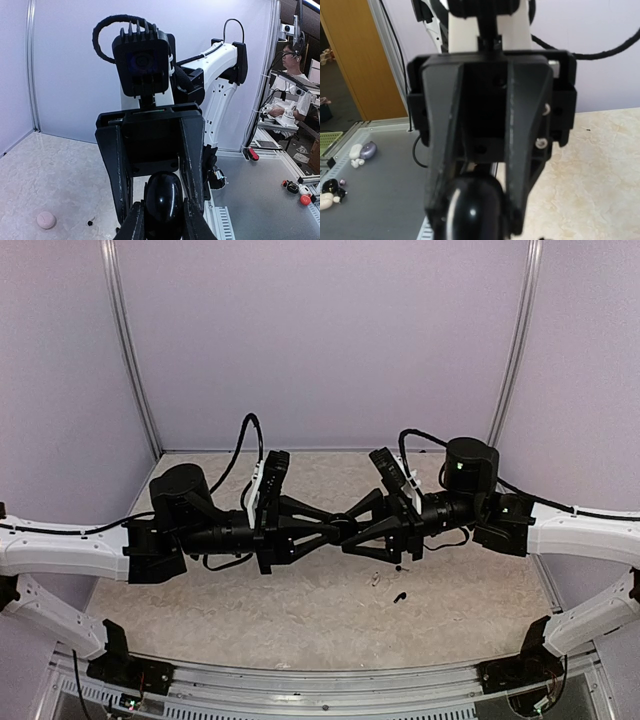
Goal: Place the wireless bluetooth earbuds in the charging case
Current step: Pass from the left arm to the right
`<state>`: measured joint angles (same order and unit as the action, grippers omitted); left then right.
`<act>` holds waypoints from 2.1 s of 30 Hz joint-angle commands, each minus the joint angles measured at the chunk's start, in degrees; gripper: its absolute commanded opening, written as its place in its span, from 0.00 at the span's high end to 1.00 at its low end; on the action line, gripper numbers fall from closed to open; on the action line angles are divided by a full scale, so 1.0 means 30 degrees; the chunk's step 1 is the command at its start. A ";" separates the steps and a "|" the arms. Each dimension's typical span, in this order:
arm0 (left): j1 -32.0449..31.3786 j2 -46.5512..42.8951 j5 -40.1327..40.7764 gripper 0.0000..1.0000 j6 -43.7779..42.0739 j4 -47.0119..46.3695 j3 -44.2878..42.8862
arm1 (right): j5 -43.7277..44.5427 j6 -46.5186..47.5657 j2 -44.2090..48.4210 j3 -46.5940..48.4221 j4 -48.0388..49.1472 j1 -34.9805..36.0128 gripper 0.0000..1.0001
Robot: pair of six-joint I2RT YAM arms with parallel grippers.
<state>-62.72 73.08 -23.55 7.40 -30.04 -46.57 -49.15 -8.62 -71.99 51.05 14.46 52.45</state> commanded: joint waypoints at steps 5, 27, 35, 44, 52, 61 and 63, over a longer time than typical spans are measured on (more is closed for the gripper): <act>0.0079 -0.0017 0.0015 0.91 -0.0343 -0.0574 -0.0729 | -0.0165 -0.0038 -0.0148 -0.0110 0.0136 0.0214 0.57; 0.0019 0.0126 0.0452 0.76 -0.0510 -0.0253 -0.0619 | -0.0534 -0.0463 0.0170 -0.0051 0.0546 0.0184 0.80; 0.0443 -0.0529 0.0923 0.50 -0.0221 0.0278 -0.0505 | 0.0405 0.0216 0.0325 -0.0024 -0.0749 0.0099 0.86; 0.0523 0.0040 0.1900 0.51 -0.0268 0.1173 -0.1207 | 0.0636 0.0873 0.0462 0.0086 -0.1512 0.0100 0.92; 0.1160 0.0078 0.3166 0.52 0.0316 0.1556 -0.1544 | 0.0705 0.1481 0.0626 0.0040 -0.2170 0.0101 0.98; 0.1594 -0.0929 0.0349 0.47 0.0118 0.1060 -0.0624 | 0.2067 0.1664 0.0780 -0.0142 -0.2657 0.0038 0.98; 0.0894 -0.1032 0.0006 0.45 -0.0786 0.1828 -0.0925 | 0.2384 0.1836 0.0715 -0.0033 -0.2907 0.0041 0.99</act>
<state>-57.74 72.29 -17.93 8.51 -25.56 -49.08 -44.64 -4.34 -70.59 51.05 7.73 52.45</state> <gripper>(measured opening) 0.538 0.209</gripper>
